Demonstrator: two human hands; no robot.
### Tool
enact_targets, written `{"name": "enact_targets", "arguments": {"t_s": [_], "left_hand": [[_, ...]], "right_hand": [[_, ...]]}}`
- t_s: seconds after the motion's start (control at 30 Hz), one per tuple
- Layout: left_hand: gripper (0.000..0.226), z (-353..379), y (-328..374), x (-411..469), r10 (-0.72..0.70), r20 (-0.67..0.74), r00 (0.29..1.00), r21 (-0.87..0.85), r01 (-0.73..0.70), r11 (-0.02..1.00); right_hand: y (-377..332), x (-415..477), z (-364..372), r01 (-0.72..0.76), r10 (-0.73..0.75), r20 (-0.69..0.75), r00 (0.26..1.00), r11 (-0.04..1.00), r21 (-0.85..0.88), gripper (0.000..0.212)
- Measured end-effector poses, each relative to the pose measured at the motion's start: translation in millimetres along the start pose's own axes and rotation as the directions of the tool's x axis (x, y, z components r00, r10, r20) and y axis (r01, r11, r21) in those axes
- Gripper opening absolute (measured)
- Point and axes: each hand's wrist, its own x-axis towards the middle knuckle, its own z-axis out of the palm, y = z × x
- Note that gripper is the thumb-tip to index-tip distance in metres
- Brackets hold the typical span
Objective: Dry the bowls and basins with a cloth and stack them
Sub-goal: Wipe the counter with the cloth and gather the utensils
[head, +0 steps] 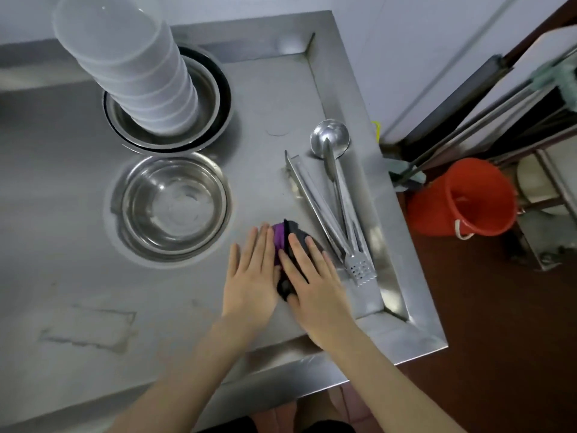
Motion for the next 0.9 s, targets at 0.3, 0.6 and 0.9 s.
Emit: {"name": "enact_targets", "arguments": {"t_s": [0.3, 0.6, 0.9], "left_hand": [[0.060, 7.5, 36.2, -47.7, 0.084, 0.112, 0.990, -0.044, -0.079, 0.996], [0.060, -11.2, -99.5, -102.6, -0.140, 0.037, 0.989, 0.017, 0.140, 0.990], [0.062, -25.3, -109.7, -85.7, -0.058, 0.083, 0.995, -0.045, 0.062, 0.997]], "right_hand": [[22.4, -64.4, 1.7, 0.028, -0.020, 0.127, 0.992, 0.998, -0.057, 0.083], [-111.3, -13.5, 20.2, 0.211, -0.216, 0.141, 0.966, 0.976, 0.055, 0.069], [-129.9, -16.5, 30.8, 0.012, -0.017, 0.061, 0.998, 0.998, 0.069, 0.083]]}}
